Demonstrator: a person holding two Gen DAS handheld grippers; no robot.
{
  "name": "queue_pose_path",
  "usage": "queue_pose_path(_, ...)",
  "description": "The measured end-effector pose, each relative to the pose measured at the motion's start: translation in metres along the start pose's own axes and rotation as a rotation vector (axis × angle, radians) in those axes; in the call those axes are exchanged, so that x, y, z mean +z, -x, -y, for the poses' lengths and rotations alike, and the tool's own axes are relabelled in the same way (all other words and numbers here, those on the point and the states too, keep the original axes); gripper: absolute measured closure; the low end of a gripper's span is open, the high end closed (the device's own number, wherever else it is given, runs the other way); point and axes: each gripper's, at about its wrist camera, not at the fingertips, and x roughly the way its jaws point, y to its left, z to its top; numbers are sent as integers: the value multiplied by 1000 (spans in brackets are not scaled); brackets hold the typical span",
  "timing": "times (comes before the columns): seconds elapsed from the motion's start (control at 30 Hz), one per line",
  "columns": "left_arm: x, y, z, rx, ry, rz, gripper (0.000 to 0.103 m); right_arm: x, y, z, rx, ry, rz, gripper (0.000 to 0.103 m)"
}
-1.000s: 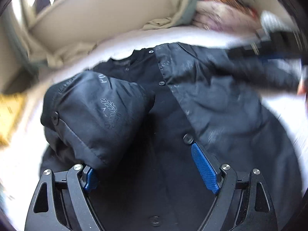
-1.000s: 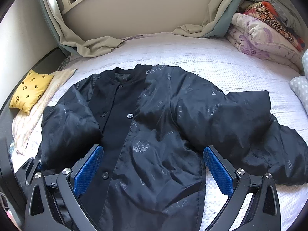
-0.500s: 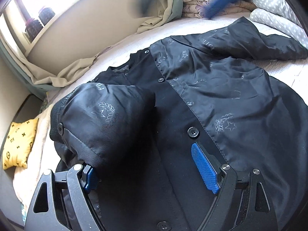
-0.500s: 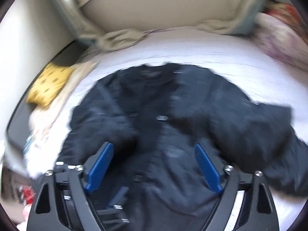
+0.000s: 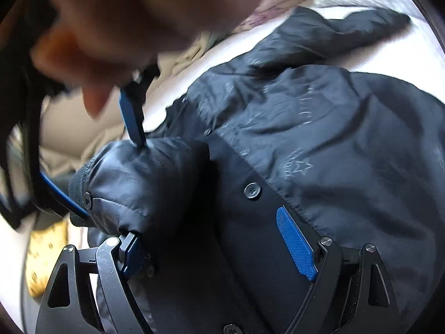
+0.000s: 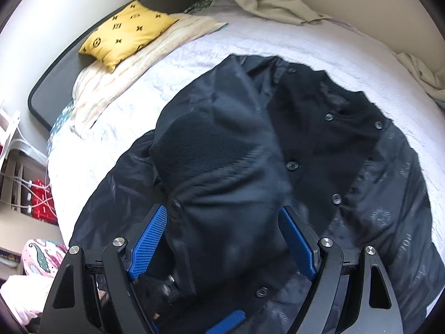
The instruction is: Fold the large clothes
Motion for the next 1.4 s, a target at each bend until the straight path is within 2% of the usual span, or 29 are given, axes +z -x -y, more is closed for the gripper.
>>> queue_pose_path(0.07,1,-1,5,0,-31,-3,15,-1,-4,3,-64,-1,-10,22)
queue_pose_path(0.17,3,0,6,-10,-35,-2,15,-6,-2,20,-69,-52,-31,41)
queue_pose_path(0.2,3,1,7,-6,-42,-2,15,-8,0,25,-77,-66,-34,43)
queue_pose_path(0.3,3,1,7,3,-52,-5,15,-20,8,43,-157,-137,-42,43)
queue_pose_path(0.4,-2,4,6,-6,-35,-10,15,-42,16,67,-176,-241,-64,43)
queue_pose_path(0.47,-4,5,2,-18,-12,-18,15,-61,24,79,-172,-291,-77,43)
queue_pose_path(0.53,-7,8,-2,-30,5,-21,15,-82,34,92,-114,-349,-99,43)
queue_pose_path(0.67,-7,14,6,-22,-35,26,15,-96,60,112,22,-465,-6,37)
queue_pose_path(0.8,3,22,7,-33,-39,41,15,-101,79,122,-11,-496,46,37)
queue_pose_path(0.9,7,28,-27,-134,106,1,15,-104,91,127,-28,-505,80,37)
queue_pose_path(0.97,6,33,-68,-269,286,-5,15,-105,97,127,-28,-507,94,37)
queue_pose_path(1.1,-3,31,-134,-411,589,31,10,-111,109,127,-63,-491,122,37)
queue_pose_path(1.17,-10,6,-169,-473,752,12,10,-111,113,126,-55,-498,132,37)
queue_pose_path(1.27,-23,-36,-200,-525,921,-55,12,-110,121,121,-45,-501,162,37)
queue_pose_path(1.4,-43,-80,-217,-630,1101,-99,13,-112,134,113,-65,-498,214,34)
